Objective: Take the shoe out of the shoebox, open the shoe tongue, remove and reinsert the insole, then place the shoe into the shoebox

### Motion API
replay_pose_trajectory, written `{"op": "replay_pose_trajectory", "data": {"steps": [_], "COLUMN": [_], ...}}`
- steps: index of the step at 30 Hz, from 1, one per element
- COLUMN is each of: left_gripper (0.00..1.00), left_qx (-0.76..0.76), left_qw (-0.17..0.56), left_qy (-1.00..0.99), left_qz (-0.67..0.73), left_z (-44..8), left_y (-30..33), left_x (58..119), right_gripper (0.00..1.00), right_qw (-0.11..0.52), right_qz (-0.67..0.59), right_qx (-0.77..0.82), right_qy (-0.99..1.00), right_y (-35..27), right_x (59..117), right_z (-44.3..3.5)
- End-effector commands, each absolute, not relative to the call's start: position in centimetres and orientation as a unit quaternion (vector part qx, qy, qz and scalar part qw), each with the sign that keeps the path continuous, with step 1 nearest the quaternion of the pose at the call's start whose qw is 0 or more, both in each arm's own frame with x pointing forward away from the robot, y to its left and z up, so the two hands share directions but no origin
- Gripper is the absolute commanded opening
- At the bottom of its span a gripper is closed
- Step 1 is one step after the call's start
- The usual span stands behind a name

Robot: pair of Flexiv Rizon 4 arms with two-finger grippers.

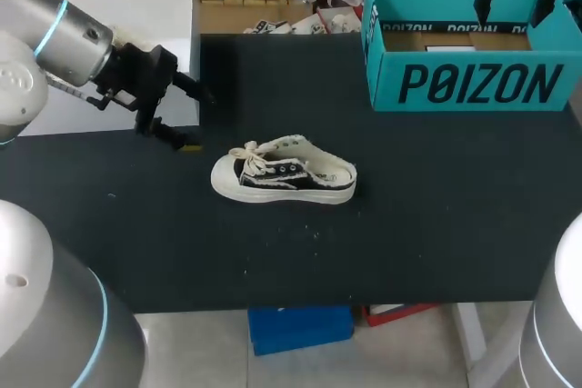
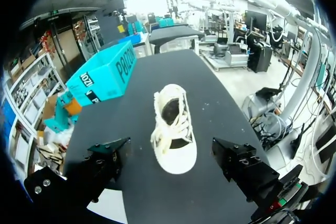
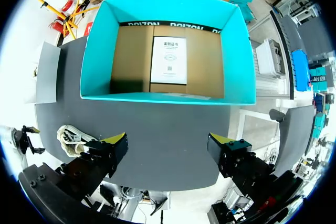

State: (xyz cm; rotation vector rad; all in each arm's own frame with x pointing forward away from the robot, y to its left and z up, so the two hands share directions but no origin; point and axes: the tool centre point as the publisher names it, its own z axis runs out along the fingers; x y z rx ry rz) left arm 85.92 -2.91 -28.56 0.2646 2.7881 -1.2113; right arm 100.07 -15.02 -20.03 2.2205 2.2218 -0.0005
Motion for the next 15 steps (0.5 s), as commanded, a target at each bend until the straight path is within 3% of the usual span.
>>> {"op": "replay_pose_trajectory", "data": {"steps": [1, 9, 13, 15], "left_gripper": [1.00, 1.00, 1.00, 1.00], "left_qx": [0.087, 0.095, 0.095, 0.095], "left_qw": [0.073, 0.070, 0.070, 0.070], "left_qy": [0.901, 0.899, 0.899, 0.899], "left_qz": [-0.419, -0.422, -0.422, -0.422], "left_z": [-28.8, -28.7, -28.7, -28.7], "left_y": [-2.5, -2.7, -2.7, -2.7], "left_x": [85.1, 85.0, 85.0, 85.0], "right_gripper": [1.00, 1.00, 1.00, 1.00], "right_qw": [0.000, 0.021, 0.056, 0.012], "right_qz": [0.000, 0.025, 0.082, 0.036], "right_qx": [0.707, 0.662, 0.473, 0.328], "right_qy": [0.707, 0.749, 0.875, 0.944], "right_y": [-15.0, -14.8, -14.6, -15.0], "right_x": [100.1, 100.2, 98.4, 96.3], "right_z": [-20.0, -18.8, -16.6, -16.2]}}
